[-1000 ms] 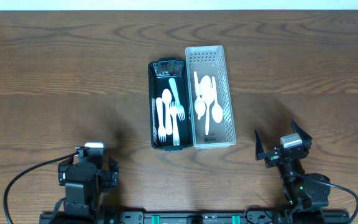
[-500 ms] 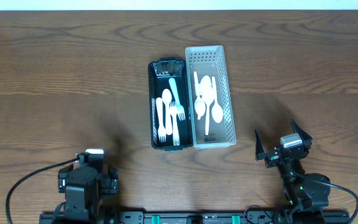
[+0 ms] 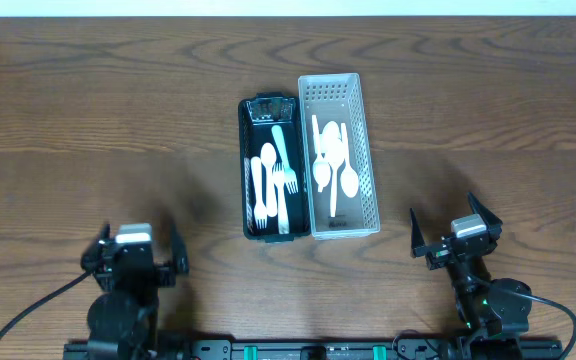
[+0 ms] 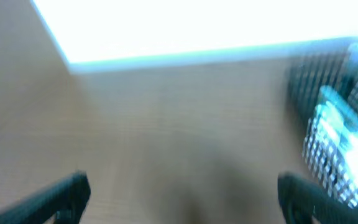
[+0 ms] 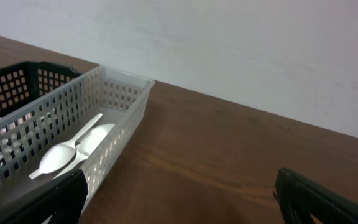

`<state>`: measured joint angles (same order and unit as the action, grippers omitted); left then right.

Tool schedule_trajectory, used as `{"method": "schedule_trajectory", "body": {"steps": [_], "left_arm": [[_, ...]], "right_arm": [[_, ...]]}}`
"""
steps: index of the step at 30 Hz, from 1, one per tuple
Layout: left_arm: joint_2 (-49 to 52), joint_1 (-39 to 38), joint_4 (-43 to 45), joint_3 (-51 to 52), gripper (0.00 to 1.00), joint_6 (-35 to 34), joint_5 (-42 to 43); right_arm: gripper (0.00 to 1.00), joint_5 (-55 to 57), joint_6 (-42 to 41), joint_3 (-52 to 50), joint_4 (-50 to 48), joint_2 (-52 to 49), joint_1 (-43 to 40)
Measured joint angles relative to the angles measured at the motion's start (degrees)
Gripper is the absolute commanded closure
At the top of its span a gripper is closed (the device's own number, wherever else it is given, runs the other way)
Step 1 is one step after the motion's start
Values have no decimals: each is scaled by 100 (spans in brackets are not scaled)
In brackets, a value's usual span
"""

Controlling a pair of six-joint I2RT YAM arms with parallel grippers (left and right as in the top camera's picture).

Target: Pack container

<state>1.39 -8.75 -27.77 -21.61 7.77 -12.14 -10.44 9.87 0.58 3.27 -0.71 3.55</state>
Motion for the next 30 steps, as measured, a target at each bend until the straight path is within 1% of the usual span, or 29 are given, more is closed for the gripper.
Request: {"method": "schedule_trajectory", "body": {"steps": [2, 3, 5, 7, 9, 11, 15, 18, 22, 30], "left_arm": [[-70, 0, 1447, 378, 2, 0, 214], [-83, 0, 2002, 581, 2, 0, 330], [-107, 0, 2798, 1040, 2, -2, 555], [-116, 0, 3222, 1526, 2, -4, 769], [-114, 0, 3204, 1963, 2, -20, 988], [-92, -4, 2863, 2127, 2, -24, 1154], [-81, -9, 2671, 2083, 2, -46, 1401], [-81, -17, 2647, 2070, 2, -245, 1506], [-79, -28, 2645, 2070, 2, -457, 1523], [-11, -31, 2645, 2070, 2, -564, 1523]], "right_arm": [[1, 0, 0, 0, 0, 2, 0], [1, 0, 0, 0, -2, 2, 0], [1, 0, 0, -2, -2, 4, 0], [1, 0, 0, 0, -4, 2, 0], [1, 2, 0, 0, -2, 2, 0], [1, 2, 0, 0, -9, 0, 0], [1, 0, 0, -4, -9, 9, 0], [1, 0, 0, -4, -9, 9, 0], [1, 2, 0, -4, -9, 9, 0], [1, 2, 0, -4, -9, 9, 0]]}}
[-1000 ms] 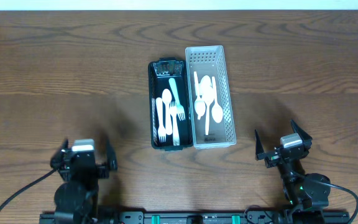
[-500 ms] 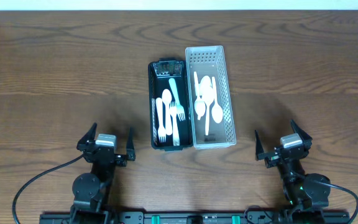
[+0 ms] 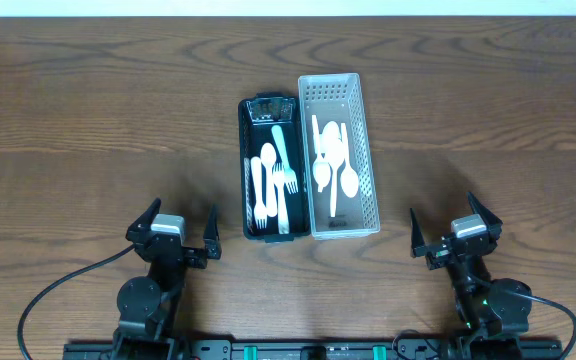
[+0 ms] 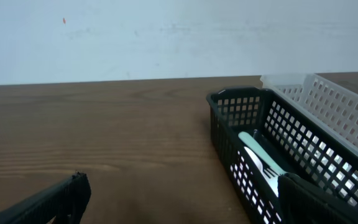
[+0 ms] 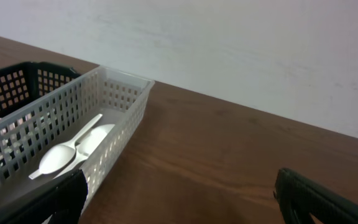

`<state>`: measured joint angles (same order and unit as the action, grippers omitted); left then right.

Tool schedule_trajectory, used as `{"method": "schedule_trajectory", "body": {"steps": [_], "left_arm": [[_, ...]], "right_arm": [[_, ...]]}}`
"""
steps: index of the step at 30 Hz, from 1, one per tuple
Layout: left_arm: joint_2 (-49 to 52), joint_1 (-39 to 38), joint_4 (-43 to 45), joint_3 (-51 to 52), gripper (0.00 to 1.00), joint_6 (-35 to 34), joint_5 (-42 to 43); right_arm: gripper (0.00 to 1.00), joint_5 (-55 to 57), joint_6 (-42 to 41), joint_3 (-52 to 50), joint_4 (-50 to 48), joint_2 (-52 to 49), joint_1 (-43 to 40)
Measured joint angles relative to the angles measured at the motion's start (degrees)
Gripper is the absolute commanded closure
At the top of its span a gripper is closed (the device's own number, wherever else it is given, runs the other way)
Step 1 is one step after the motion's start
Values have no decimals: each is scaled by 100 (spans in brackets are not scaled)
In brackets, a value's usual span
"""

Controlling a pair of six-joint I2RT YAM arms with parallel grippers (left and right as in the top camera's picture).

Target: Pack container

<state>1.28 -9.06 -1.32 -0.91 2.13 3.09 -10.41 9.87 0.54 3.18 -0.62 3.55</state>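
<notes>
A black slotted basket (image 3: 247, 170) at the table's middle holds white plastic forks and a knife (image 3: 279, 178). Right beside it stands a white slotted basket (image 3: 367, 150) with white spoons (image 3: 330, 160) inside. My left gripper (image 3: 172, 233) rests near the front edge, left of the black basket (image 4: 229, 134), open and empty. My right gripper (image 3: 457, 232) rests at the front right, open and empty, with the white basket (image 5: 123, 112) to its left.
Brown wooden table top (image 3: 88, 120) all round the baskets. A white wall (image 4: 166, 37) stands beyond the far edge. The arm bases and cables sit at the front edge (image 3: 298, 348).
My left gripper has moved to the right, closer to the black basket, and its view has gone from blurred to sharp. The right gripper and both baskets are unchanged.
</notes>
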Motion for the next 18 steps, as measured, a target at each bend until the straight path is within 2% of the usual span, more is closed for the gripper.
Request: {"method": "schedule_trajectory", "body": {"steps": [18], "left_arm": [[35, 0, -2, 0, 2, -46, 0]], "right_arm": [[1, 0, 0, 0, 0, 0, 0]]}}
